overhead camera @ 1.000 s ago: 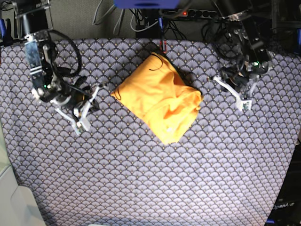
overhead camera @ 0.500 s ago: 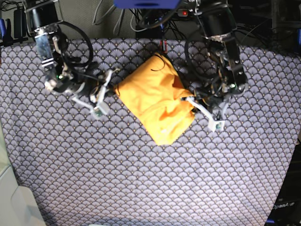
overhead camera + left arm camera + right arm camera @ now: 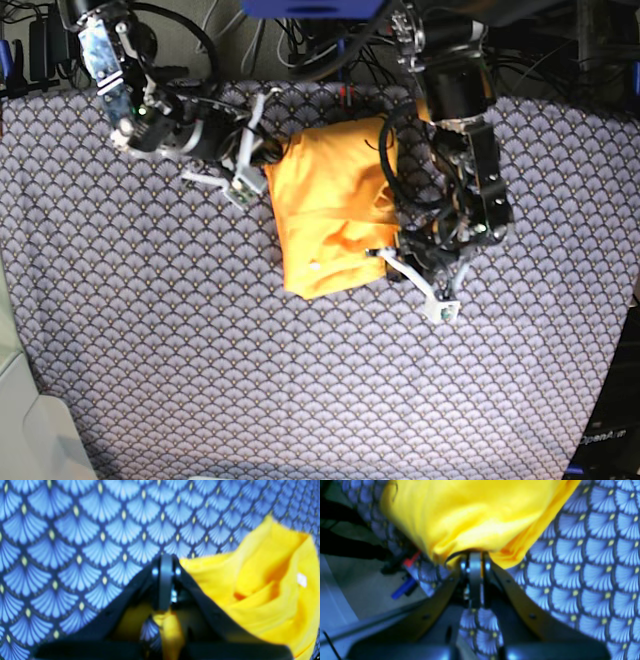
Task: Fold the T-shirt properly
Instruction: 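Push the folded shirt's sides with both grippers to square it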
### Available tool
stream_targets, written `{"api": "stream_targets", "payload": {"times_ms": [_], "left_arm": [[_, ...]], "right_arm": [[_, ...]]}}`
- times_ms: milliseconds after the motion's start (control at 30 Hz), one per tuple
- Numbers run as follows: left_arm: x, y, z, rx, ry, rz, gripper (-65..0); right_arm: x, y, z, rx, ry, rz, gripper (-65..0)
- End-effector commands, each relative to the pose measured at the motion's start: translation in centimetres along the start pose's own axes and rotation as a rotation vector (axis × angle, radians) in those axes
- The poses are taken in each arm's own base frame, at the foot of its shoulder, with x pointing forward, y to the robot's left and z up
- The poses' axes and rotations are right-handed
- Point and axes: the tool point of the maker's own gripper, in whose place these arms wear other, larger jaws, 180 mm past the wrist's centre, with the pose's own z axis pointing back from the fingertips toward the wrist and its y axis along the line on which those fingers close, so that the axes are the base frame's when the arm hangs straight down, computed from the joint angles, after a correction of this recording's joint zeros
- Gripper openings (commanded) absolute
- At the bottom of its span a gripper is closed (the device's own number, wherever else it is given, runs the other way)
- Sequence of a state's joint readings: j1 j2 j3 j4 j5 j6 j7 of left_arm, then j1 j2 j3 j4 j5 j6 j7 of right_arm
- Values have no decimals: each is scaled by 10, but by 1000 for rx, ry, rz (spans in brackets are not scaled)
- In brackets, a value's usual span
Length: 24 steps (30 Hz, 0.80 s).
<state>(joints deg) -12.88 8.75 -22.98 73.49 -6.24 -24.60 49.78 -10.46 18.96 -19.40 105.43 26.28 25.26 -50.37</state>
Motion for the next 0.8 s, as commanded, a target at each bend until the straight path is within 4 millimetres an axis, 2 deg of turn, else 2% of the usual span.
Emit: {"api": "stream_targets", "payload": {"times_ms": [0,100,200,267,400,500,600,700,767], "left_arm": [[26,-8,2,-23,-65,-10,-650],[34,-8,5,-20,-85,-14,-650],[51,-4,17,1,-133,-33,-650],[62,24,37,70,-159,-47,-650],[61,87,81,223,-146,-15,-650],[44,132,122,352,-127,-7,-650],[17,159,146,433,-86,-11,-650],[-12,169,152,455,-24,-4,-650],[-21,161,147,437,-10,4,-650]], "right_arm": [[6,4,3,13,-32,0,-650],[-1,5,4,11,-21,-12,-650],[-8,-13,14,-37,-13,-27,-650],[-9,-28,22,-80,-20,-49,-650],[-7,-62,43,-181,-47,-79,-650],[18,-64,59,-214,-119,-32,-650],[45,-53,60,-168,-173,78,-650],[65,-31,50,-89,-217,163,-650],[71,-27,47,-76,-238,155,-650]]}}
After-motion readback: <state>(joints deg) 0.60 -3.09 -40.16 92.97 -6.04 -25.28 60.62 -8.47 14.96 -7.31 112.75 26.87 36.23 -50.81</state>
